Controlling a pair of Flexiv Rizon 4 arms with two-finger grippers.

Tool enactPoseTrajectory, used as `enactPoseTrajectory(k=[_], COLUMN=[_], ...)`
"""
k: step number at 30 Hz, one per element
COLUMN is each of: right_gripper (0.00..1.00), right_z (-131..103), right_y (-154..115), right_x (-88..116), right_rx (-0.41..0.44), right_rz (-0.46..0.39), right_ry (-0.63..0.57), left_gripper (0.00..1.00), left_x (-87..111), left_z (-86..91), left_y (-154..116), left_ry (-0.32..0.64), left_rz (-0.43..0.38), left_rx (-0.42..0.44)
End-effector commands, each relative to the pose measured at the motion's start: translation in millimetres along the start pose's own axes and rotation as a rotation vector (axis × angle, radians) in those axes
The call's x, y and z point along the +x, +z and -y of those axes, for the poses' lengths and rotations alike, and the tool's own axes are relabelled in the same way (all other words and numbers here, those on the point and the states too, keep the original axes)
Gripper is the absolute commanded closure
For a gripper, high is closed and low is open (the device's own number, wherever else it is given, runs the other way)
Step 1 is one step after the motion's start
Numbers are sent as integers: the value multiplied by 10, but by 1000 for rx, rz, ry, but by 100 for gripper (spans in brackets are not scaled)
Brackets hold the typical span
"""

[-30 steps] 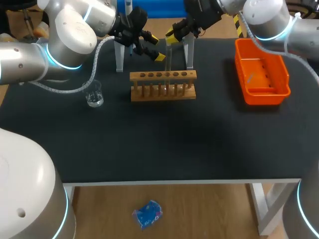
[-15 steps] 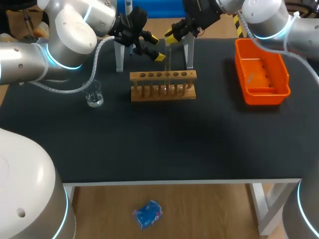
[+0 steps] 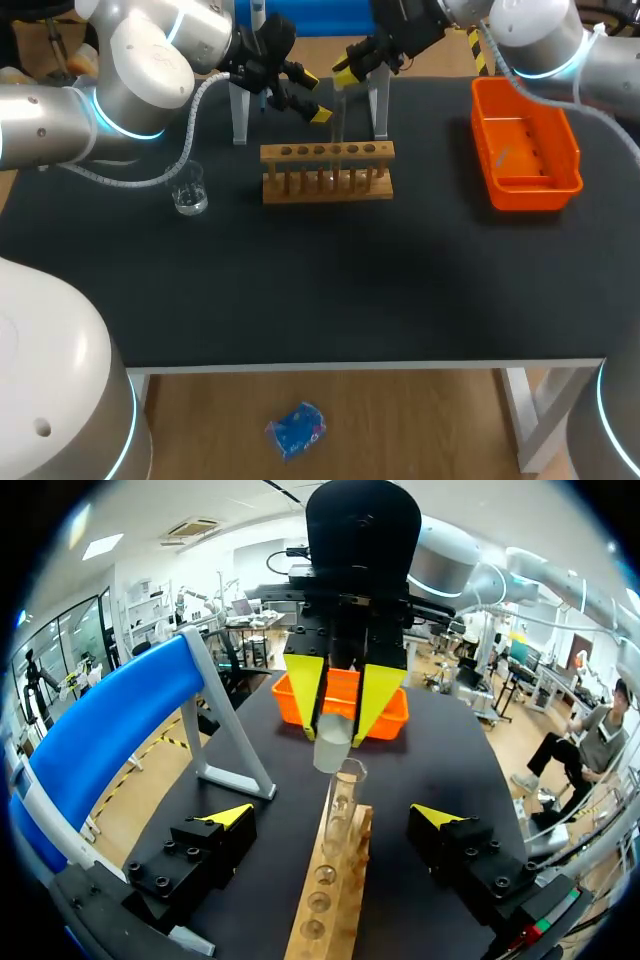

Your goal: Invert the test tube, pick up the pipette, mount the tip to pipette, aspirate from beaker and dispense into the tube, eject the tip, return the pipette, and cap with the stopper.

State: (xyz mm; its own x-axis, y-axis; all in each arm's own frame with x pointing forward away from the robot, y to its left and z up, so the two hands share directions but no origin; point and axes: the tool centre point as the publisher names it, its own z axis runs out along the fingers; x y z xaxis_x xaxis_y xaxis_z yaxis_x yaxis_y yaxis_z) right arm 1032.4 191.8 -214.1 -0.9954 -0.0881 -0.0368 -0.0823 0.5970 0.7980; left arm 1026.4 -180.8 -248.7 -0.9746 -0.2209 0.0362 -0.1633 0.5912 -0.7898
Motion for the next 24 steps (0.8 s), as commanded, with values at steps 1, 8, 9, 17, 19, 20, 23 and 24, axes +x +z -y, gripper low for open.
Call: enactPoseTrajectory(k=[1, 8, 9, 17, 19, 20, 23, 24], right_gripper=[100, 100, 100, 100, 100, 100, 100, 100], right_z=[22, 54, 64, 102, 103, 103, 103, 104], right_y=[-8, 33, 38, 60, 60, 60, 63, 66], right_x=[69, 107, 109, 107, 107, 107, 105, 105], right_rx=[-4, -8, -5, 5, 5, 6, 8, 10], right_rz=[1, -10, -14, -24, -25, -25, -29, -30], right_ry=[3, 11, 14, 23, 22, 22, 21, 21], left_gripper=[0, 0, 0, 0, 0, 0, 0, 0], left_x=[-7, -7, -7, -7, -7, -7, -7, -7], left_z=[10, 10, 10, 10, 10, 10, 10, 10], left_y=[-9, -9, -9, -9, -9, -9, -9, -9], left_ry=[-2, -2, -2, -2, -2, -2, -2, -2], left_rz=[-4, -4, -4, -4, -4, -4, -4, -4], left_rx=[-6, -6, -6, -6, -6, -6, -6, -6])
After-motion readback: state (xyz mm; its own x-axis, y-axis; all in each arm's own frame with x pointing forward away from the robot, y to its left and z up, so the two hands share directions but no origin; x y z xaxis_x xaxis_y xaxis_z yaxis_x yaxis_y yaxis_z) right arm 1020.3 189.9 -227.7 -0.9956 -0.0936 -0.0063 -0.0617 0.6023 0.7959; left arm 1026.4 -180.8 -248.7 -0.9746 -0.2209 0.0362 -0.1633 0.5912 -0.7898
